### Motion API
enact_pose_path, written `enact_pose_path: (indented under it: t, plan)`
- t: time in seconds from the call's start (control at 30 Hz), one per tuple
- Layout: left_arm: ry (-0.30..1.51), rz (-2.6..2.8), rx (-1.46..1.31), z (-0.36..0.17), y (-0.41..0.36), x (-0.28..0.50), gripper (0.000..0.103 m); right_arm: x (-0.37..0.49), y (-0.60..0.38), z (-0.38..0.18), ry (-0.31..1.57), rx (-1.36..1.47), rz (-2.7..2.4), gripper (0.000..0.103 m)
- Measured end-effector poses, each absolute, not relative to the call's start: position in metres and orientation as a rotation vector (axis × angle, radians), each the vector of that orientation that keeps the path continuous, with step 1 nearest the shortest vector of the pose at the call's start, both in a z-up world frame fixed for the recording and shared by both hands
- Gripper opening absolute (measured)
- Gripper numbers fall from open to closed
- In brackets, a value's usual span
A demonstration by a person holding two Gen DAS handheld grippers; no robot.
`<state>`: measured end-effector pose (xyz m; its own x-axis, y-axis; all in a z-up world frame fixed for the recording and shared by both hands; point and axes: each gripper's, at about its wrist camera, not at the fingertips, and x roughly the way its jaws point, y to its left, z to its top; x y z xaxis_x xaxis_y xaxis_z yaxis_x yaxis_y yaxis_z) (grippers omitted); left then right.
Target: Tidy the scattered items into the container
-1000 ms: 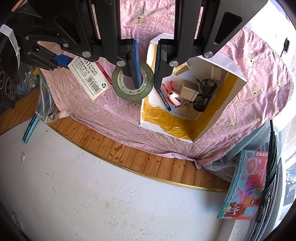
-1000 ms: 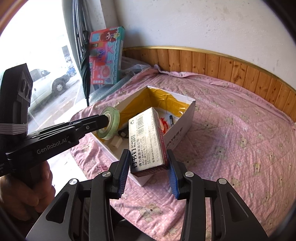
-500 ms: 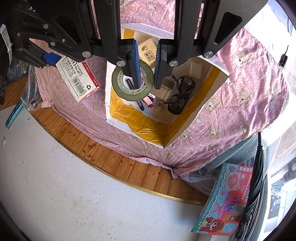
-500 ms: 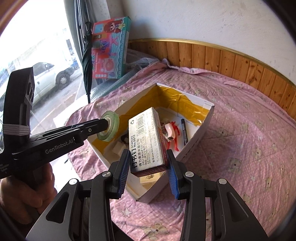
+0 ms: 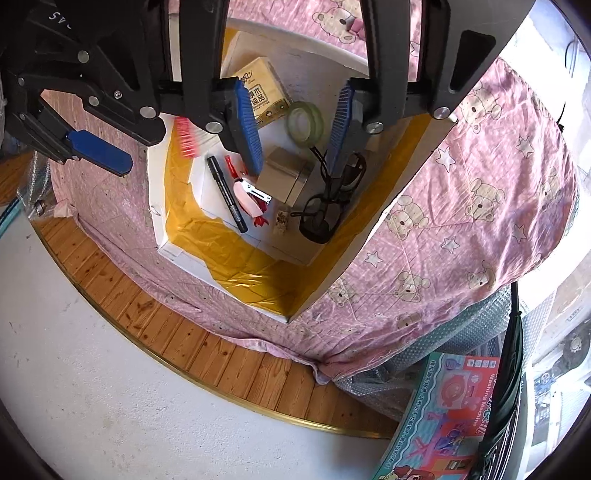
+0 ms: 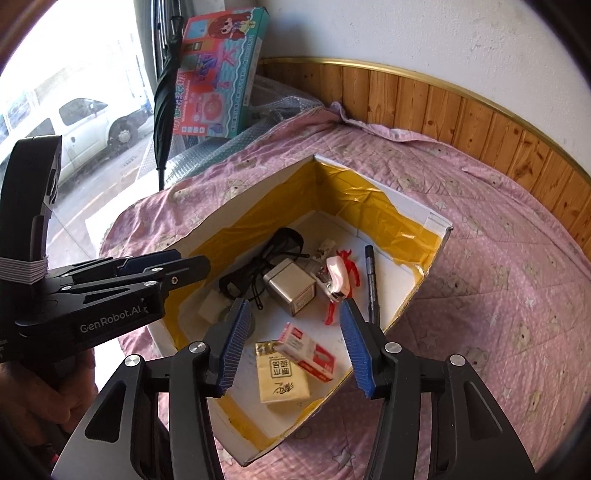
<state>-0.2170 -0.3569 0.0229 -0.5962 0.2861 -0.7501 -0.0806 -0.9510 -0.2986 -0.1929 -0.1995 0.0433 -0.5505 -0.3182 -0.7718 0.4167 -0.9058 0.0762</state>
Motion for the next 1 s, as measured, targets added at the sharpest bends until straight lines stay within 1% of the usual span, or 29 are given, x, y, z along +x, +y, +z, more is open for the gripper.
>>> enact_pose_path:
  t: [0.1,0.33,0.4,0.47,0.6,0.7,0.8,0.9,1.0]
  plan:
    - [-0.366,2.593,-1.310,0.022,-0.362,-0.218,0.040,-0.194,-0.200,0.042,0.179,1.206,-2.427,0.054]
    - [-0.311,2.576,-1.321,0.030,-0.359,-0.196,0.041,-0.180,-0.209,0.037,0.330,1.336,-2.323,0.054]
    - [-0.286,2.567,-1.324,0.033,-0.357,-0.185,0.045,-0.173,-0.209,0.035,0.371,1.350,-2.304,0.054]
    - [-0.275,2.569,-1.321,0.037,-0.357,-0.172,0.047,-0.166,-0.209,0.035,0.402,1.370,-2.283,0.055]
    - [-0.244,2.546,-1.333,0.043,-0.352,-0.156,0.047,-0.162,-0.207,0.033,0.403,1.433,-2.202,0.056]
    - [-0.261,2.509,-1.353,0.049,-0.349,-0.153,0.047,-0.165,-0.205,0.033,0.432,1.472,-2.168,0.056]
    - [-0.183,2.449,-1.365,0.057,-0.339,-0.156,0.047,-0.168,-0.203,0.033,0.481,1.488,-2.155,0.056]
    - [-0.061,2.412,-1.358,0.066,-0.325,-0.157,0.047,-0.169,-0.204,0.035,0.521,1.487,-2.160,0.056]
    - [-0.001,2.381,-1.362,0.069,-0.317,-0.156,0.047,-0.168,-0.206,0.038,0.540,1.475,-2.163,0.056]
